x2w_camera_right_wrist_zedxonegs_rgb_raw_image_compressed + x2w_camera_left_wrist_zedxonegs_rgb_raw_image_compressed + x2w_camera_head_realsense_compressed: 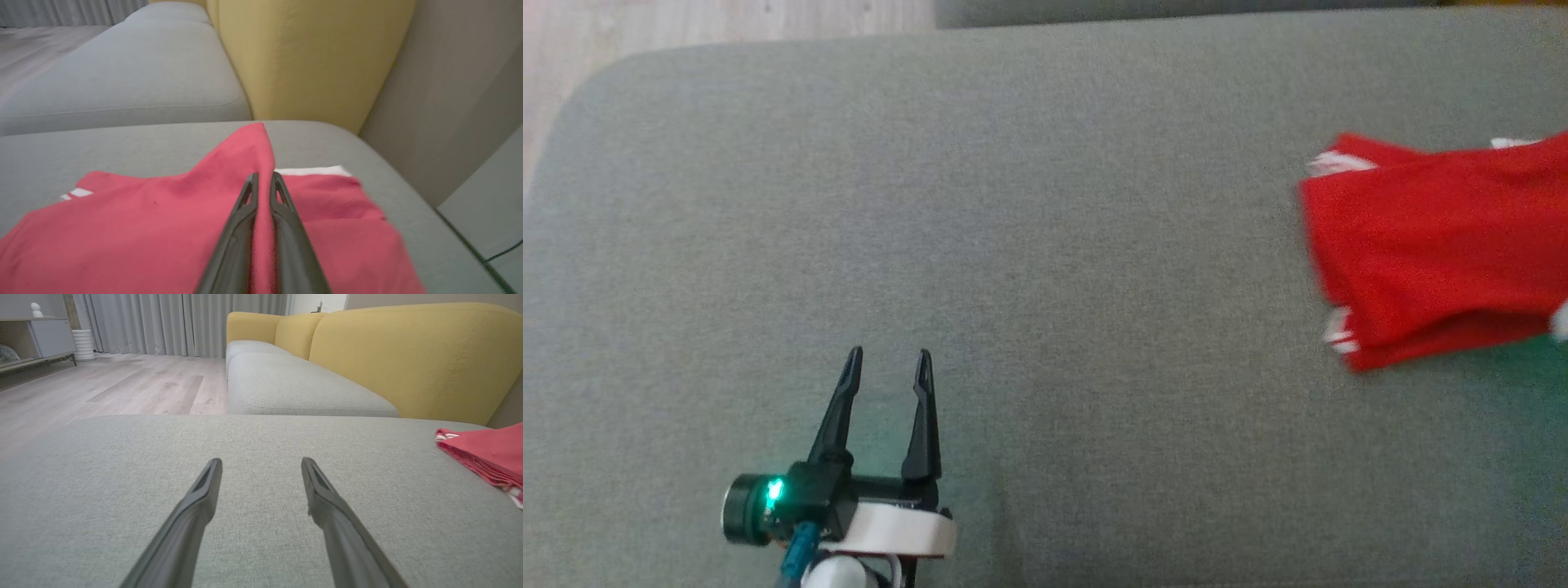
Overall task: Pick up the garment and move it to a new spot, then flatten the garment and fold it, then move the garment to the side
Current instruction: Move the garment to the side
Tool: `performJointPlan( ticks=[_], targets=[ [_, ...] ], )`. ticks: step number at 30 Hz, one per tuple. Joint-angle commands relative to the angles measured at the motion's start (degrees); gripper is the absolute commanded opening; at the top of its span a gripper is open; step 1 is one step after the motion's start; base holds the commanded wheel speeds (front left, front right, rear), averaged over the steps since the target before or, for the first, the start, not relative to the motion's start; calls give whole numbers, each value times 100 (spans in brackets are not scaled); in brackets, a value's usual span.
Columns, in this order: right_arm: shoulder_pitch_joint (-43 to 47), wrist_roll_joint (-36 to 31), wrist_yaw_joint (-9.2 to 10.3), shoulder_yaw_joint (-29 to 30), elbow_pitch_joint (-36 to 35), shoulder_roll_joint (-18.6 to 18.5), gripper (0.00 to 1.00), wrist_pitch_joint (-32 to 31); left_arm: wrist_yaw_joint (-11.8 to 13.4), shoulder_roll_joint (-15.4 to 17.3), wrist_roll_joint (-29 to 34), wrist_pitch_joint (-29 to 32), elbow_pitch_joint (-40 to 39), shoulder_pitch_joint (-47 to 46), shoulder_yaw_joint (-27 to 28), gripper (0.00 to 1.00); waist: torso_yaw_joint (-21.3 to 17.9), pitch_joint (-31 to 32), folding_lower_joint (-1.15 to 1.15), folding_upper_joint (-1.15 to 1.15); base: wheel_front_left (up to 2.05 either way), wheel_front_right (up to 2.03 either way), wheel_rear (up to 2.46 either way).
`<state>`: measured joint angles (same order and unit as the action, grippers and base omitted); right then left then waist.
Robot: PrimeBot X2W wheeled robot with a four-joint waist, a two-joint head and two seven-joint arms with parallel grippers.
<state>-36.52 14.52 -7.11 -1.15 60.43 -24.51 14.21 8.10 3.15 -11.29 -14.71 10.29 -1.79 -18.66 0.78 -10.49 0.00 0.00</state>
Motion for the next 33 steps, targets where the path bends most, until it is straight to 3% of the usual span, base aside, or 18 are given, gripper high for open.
performJointPlan(
  ticks=[1, 4, 6, 7, 8, 12, 17, 21, 26, 33],
  targets=[
    [-262, -131, -37, 190, -253, -365, 0, 77, 23, -27, 18, -29, -201, -252, 195, 100, -137, -180, 0, 0, 0, 0, 0],
    [-271, -276, -37, 470, -361, -545, 0, 77, 5, -27, 54, -29, -214, -310, 224, 100, -177, -252, 0, 0, 0, 0, 0],
    [-252, -507, -37, 954, -475, -716, 3, 78, -29, -27, 102, -29, -196, -358, 279, 100, -201, -291, 0, 0, 0, 0, 0],
    [-235, -618, -37, 1116, -499, -741, 46, 78, -23, -27, 115, -29, -183, -363, 312, 100, -209, -271, 0, 0, 0, 0, 0],
    [-206, -743, -37, 1270, -504, -739, 100, 78, -5, -27, 119, -29, -178, -360, 353, 100, -214, -228, 0, 0, 0, 0, 0],
    [26, -1309, -37, 1636, -812, -439, 100, 78, 104, -27, 163, -29, -183, -241, 493, 100, -233, 123, 0, 0, 0, 0, 0],
    [758, -1659, -37, 1435, -1672, 408, 100, 78, 113, -27, -14, -29, -82, 43, 573, 100, -229, 823, 0, 0, 0, 0, 0],
    [1705, -1334, -37, 605, -2479, 989, 100, 78, 105, -27, -118, -29, -105, 279, 618, 100, -185, 1266, 0, 0, 0, 0, 0],
    [2883, -571, -37, -207, -3669, 1275, 100, 78, 77, -27, -48, -29, -164, 470, 647, 100, -105, 1611, 0, 0, 0, 0, 0],
    [4043, -524, -37, -526, -4974, 1737, 100, 78, -58, -27, -11, -29, -297, 754, 622, 100, -38, 1892, 0, 0, 0, 0, 0]
  ],
)
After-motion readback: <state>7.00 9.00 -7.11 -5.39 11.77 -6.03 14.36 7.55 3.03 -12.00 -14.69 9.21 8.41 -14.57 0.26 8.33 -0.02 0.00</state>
